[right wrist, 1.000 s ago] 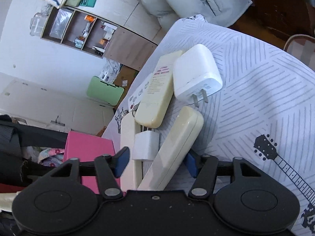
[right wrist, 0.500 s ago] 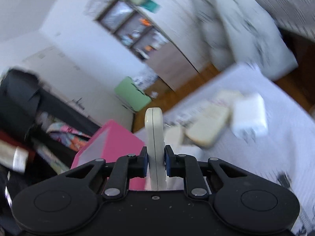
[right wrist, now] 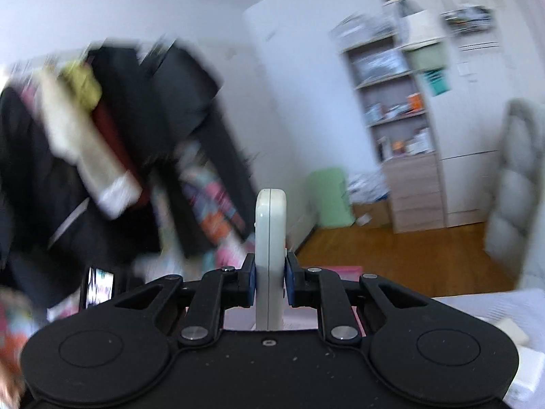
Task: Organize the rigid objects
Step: 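Carry the beige remote into the pink box and open the right tool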
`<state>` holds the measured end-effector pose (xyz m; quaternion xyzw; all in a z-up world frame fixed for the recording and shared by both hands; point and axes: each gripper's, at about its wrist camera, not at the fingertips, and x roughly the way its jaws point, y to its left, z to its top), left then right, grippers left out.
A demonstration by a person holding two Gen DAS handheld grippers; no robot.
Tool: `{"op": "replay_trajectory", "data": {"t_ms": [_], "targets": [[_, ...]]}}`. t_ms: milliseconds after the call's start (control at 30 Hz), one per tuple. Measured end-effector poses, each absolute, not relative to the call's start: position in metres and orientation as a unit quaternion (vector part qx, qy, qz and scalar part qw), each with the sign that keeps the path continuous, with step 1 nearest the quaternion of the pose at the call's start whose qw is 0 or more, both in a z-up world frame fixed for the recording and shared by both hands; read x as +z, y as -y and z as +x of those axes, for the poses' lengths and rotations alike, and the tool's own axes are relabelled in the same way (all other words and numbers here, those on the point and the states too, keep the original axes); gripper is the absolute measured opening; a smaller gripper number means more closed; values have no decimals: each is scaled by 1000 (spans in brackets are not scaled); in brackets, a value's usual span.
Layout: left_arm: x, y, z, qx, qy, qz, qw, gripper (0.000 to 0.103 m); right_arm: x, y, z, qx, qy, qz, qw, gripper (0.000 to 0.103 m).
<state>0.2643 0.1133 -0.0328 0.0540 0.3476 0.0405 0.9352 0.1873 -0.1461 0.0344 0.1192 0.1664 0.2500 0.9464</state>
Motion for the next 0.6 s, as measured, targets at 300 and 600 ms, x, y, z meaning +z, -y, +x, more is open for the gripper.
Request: {"op": "replay_trajectory", "data": {"t_ms": [300,600], "targets": [[-34,-108,265,44,-341,74,936,7,-14,88,231,278,-206,-60,936,21],[-35,-117,267,37,-347,39,936,6,-27,29,247,271,-239,-336,870,19]]}}
